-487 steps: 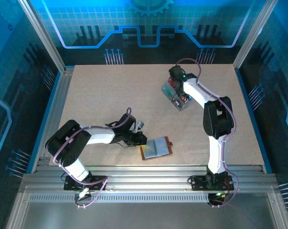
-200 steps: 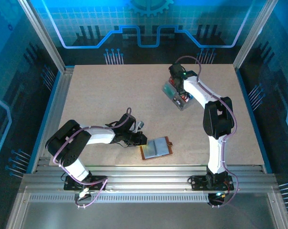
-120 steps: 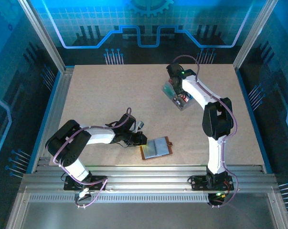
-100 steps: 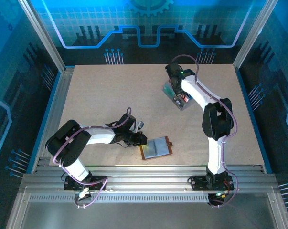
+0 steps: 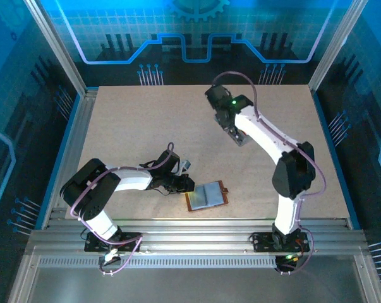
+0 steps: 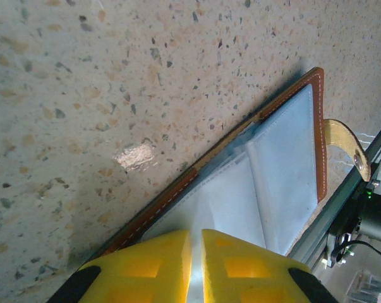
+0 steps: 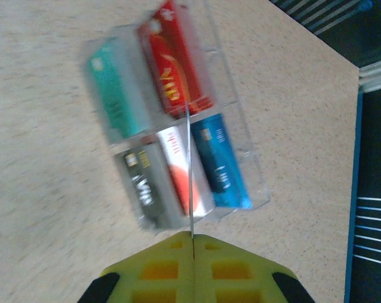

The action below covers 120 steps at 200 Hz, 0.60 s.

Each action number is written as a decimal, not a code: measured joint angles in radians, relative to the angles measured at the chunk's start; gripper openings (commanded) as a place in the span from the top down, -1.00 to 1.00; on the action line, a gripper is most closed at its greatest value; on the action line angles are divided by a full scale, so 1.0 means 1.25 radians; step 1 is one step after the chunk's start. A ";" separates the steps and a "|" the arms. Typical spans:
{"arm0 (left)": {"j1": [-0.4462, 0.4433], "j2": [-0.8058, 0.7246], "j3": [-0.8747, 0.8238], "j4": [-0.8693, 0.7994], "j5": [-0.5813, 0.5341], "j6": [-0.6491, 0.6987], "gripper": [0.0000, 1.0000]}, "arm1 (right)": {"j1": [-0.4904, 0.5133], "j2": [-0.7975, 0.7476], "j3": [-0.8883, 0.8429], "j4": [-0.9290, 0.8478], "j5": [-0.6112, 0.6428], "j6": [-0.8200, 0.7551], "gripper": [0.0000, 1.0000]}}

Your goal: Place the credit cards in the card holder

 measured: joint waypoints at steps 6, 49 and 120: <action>0.000 0.000 0.000 0.000 0.000 0.001 0.68 | 0.025 -0.029 -0.028 0.006 -0.006 0.007 1.00; -0.002 -0.005 0.000 -0.005 -0.004 0.006 0.68 | 0.132 -0.265 -0.311 0.118 -0.155 0.078 1.00; -0.006 -0.011 0.000 -0.012 -0.019 0.009 0.68 | 0.140 -0.519 -0.827 0.499 -0.505 0.283 1.00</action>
